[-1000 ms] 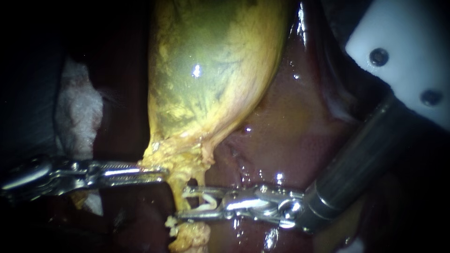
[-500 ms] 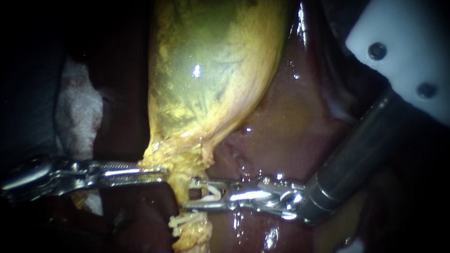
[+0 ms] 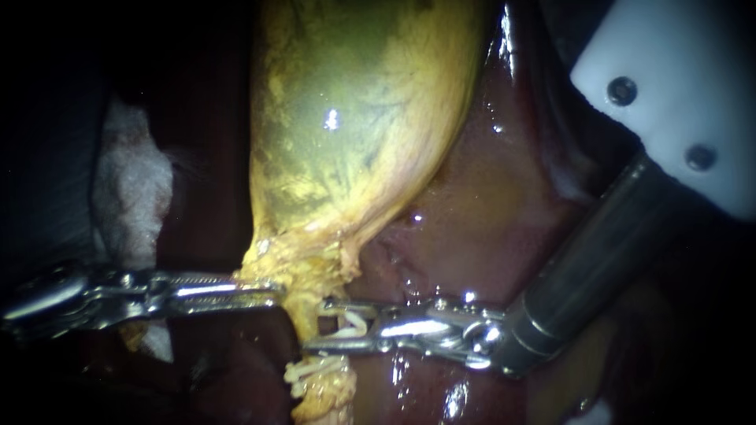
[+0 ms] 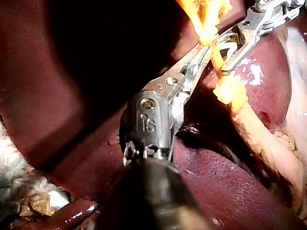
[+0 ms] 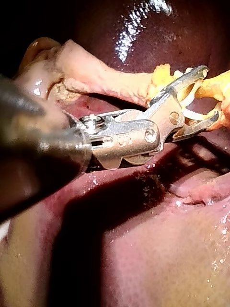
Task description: Clipping third clip left tube
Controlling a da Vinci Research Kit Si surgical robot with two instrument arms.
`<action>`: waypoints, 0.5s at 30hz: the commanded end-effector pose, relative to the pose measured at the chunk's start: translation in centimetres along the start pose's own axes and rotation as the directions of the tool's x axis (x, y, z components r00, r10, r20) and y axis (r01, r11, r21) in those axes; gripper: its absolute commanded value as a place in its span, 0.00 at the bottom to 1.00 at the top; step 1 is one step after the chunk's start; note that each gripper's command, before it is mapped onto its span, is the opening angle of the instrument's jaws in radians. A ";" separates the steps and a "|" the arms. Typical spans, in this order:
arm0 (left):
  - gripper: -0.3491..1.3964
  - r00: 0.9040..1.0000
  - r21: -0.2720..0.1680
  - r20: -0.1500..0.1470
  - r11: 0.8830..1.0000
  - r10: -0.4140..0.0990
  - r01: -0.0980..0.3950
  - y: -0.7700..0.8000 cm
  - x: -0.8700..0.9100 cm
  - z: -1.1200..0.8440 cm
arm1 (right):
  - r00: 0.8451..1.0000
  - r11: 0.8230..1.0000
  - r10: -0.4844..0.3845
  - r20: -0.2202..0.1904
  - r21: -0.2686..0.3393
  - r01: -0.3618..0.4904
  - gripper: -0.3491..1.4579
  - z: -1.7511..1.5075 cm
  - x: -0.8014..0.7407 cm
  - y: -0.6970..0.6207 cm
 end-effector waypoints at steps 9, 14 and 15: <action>0.00 1.000 -0.008 0.002 1.000 0.002 -0.002 0.01 -0.03 0.06 | 1.000 1.000 0.001 -0.002 -0.002 -0.001 0.51 0.14 0.04 -0.07; 0.00 1.000 -0.011 0.003 1.000 0.003 -0.003 0.03 -0.04 0.11 | 1.000 1.000 0.008 0.000 -0.003 -0.008 0.51 0.15 0.04 -0.07; 0.00 1.000 -0.011 0.003 1.000 0.003 -0.003 0.03 -0.04 0.11 | 1.000 1.000 0.008 0.000 -0.003 -0.008 0.51 0.15 0.05 -0.07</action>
